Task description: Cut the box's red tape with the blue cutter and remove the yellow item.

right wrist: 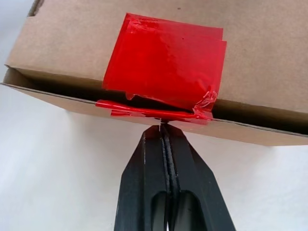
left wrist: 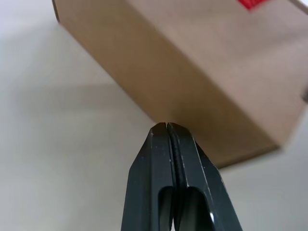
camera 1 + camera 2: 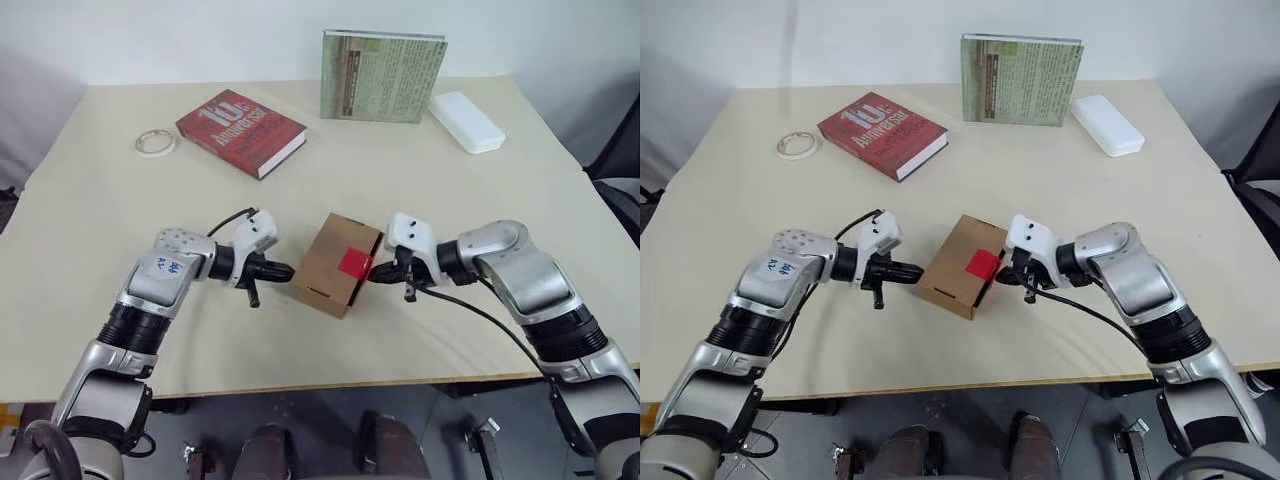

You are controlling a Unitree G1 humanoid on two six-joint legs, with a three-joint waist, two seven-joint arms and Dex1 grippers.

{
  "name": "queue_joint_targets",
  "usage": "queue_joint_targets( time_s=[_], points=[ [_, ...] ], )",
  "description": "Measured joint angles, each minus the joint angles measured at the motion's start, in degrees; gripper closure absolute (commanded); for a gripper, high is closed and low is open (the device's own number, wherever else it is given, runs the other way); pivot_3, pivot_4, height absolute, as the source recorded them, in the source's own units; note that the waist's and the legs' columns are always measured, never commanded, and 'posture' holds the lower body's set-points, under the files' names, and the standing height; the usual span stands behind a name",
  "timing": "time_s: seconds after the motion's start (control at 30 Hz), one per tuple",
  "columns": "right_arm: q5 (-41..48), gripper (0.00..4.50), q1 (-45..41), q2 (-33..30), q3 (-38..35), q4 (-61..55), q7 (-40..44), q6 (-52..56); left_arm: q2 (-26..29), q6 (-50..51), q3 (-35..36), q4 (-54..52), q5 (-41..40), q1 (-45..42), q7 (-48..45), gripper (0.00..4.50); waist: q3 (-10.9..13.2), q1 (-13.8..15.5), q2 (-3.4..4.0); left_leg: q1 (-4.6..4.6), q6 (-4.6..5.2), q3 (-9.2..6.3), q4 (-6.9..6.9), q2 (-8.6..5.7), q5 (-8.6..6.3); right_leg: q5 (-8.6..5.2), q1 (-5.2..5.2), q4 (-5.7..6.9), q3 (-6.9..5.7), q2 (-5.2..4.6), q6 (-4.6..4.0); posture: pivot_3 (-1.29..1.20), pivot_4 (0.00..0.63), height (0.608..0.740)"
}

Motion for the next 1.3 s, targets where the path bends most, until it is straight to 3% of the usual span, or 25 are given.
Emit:
queue_joint_targets(
  time_s=[0.5,0.6,0.8,0.97,1.3],
  points=[
    [1.04,4.46,2.48,0.18,-0.01,-5.63,-3.14,3.95,0.62,3.92,0.07,-5.18,-1.0,2.59,0.5,4.5,0.0,-0.07,0.0,0.01,-0.01,0.0,0.0,0.0,0.0,0.0,-0.02,0.04,0.0,0.0,0.0,0.0,0.15,0.74],
    [-0.5,3.86,2.67,-1.64,-0.17,-6.51,-6.54,4.05,1.48,2.23,1.48,-3.08,-1.02,1.73,1.65,4.5,0.0,-0.01,0.0,0.0,-0.01,0.0,0.01,0.0,-0.01,0.0,-0.02,0.02,0.01,0.0,0.0,0.0,0.15,0.74],
    [-0.82,1.76,0.72,-5.16,-6.81,-6.8,-11.97,10.12,2.14,-0.59,6.72,4.74,-2.22,-7.44,2.34,4.5,0.0,0.03,-0.01,-0.05,0.0,0.0,0.0,0.0,-0.01,0.0,-0.03,-0.01,-0.02,0.0,0.0,0.0,0.15,0.74],
    [1.99,0.04,-0.34,-3.05,-10.23,-10.32,-15.54,15.85,-2.2,-2.04,7.72,9.33,-4.32,-13.33,0.8,4.5,0.0,-0.04,-0.01,-0.03,0.0,0.0,-0.03,0.0,-0.02,0.0,-0.04,0.02,-0.03,0.01,0.0,0.0,0.15,0.74],
    [5.15,0.04,1.22,4.57,-10.7,-13.9,-23.15,20.25,-7.06,-8.09,-0.12,13.15,-1.57,-11.7,-2.6,4.5,0.0,-0.15,-0.01,-0.04,0.0,0.01,-0.04,0.0,-0.02,0.0,-0.06,0.02,-0.02,0.01,0.0,0.0,0.15,0.74]
  ],
)
